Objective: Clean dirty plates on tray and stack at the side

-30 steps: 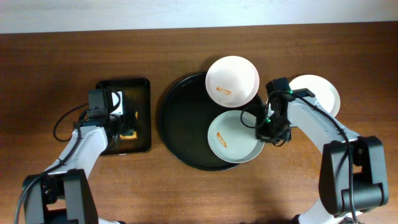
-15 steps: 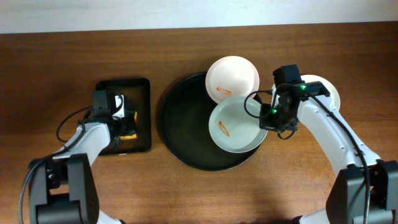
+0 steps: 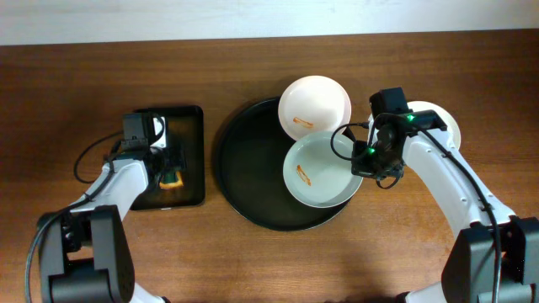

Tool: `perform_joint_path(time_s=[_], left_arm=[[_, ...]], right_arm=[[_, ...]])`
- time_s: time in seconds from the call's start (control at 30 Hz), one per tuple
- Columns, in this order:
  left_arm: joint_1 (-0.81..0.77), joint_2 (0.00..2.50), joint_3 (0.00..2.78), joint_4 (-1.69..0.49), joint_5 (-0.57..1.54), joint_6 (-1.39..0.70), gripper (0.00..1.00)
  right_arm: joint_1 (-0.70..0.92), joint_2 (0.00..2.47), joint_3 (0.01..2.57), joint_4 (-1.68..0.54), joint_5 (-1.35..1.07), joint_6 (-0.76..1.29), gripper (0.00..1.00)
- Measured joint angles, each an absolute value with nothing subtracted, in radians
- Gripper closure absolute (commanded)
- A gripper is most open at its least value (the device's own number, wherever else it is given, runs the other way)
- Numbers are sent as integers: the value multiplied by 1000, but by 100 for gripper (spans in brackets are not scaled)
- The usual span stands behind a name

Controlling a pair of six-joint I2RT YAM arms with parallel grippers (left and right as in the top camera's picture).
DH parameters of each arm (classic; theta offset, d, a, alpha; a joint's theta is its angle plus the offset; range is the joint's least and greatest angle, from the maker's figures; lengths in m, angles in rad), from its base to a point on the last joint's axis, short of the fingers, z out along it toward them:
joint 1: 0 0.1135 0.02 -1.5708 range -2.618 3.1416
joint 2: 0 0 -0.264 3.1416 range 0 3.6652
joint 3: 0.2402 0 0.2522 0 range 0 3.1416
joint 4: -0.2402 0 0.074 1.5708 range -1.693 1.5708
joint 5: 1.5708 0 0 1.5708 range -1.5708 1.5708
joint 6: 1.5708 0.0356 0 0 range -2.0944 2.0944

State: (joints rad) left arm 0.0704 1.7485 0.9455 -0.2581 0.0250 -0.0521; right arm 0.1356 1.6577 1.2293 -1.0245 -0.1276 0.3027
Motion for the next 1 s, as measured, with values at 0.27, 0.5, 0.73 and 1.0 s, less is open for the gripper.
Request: perform_joint_path(time_s=[0.27, 0.5, 0.73, 1.0], left_arm=[[70, 1825, 947, -153, 25, -49, 30], [70, 1625, 1003, -430, 67, -48, 23], [70, 1692, 910, -410, 73, -49, 96], [68, 1729, 925, -427, 65, -49, 1]], right_arm=[[136, 1658, 1229, -1024, -128, 302, 96], [136, 1658, 1230, -1024, -128, 302, 96], [136, 1658, 1230, -1017, -128, 302, 96], [136, 1646, 1377, -1082, -127, 216, 96]])
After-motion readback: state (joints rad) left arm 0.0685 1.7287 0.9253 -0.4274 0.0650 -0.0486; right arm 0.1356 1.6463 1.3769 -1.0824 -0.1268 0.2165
